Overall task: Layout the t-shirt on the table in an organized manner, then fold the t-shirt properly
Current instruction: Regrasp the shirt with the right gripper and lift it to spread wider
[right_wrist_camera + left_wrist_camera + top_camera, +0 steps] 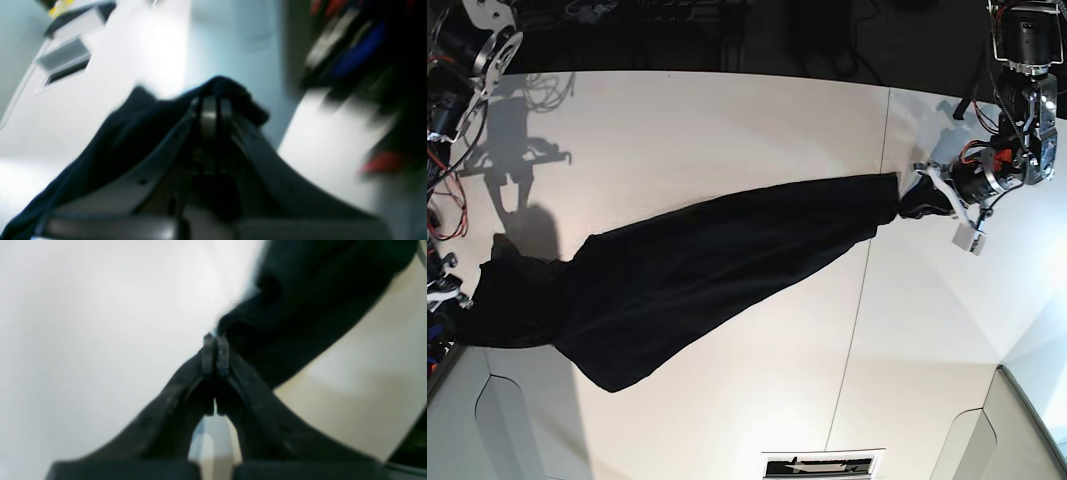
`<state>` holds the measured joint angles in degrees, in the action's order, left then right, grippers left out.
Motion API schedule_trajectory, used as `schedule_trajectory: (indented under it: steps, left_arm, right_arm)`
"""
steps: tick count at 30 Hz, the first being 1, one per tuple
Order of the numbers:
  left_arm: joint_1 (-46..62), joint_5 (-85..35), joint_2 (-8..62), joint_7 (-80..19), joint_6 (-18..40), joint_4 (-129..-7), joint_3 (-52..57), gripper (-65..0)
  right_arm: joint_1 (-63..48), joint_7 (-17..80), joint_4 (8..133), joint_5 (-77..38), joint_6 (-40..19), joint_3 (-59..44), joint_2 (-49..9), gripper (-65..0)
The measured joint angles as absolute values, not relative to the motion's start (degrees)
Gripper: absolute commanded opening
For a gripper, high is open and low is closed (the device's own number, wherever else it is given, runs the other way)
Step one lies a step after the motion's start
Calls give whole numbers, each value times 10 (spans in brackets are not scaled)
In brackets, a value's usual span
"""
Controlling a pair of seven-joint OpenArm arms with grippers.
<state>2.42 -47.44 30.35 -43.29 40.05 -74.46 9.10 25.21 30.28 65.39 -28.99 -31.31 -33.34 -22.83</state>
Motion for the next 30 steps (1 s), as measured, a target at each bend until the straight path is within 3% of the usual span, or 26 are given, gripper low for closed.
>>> schedule_trajectory:
  steps: [1, 2, 5, 6, 13, 21, 30]
  left_arm:
    - [21, -475, 311, -433, 400, -745, 96, -650]
    - [18, -477, 319, -432, 399, -745, 98, -650]
    - [16, -477, 334, -430, 399, -745, 98, -650]
    - [18, -475, 333, -430, 399, -745, 98, -650]
    - [19, -474, 314, -432, 399, -745, 97, -650]
    - [20, -475, 312, -436, 399, -745, 97, -650]
    - [21, -475, 313, -437, 399, -745, 97, -630]
  right_arm:
    - [259, 306, 655, -293, -315, -333, -237, -650]
    - [263, 314, 656, -304, -316, -333, -243, -597]
    - [259, 326, 655, -322, -313, -325, -249, -234]
    - [256, 335, 655, -329, -311, -321, -249, -191]
    - [191, 410, 656, -406, -315, -309, -225, -201]
    - [84, 401, 656, -464, -328, -309, -140, -201]
    - [70, 372, 666, -448, -344, -311, -66, -201]
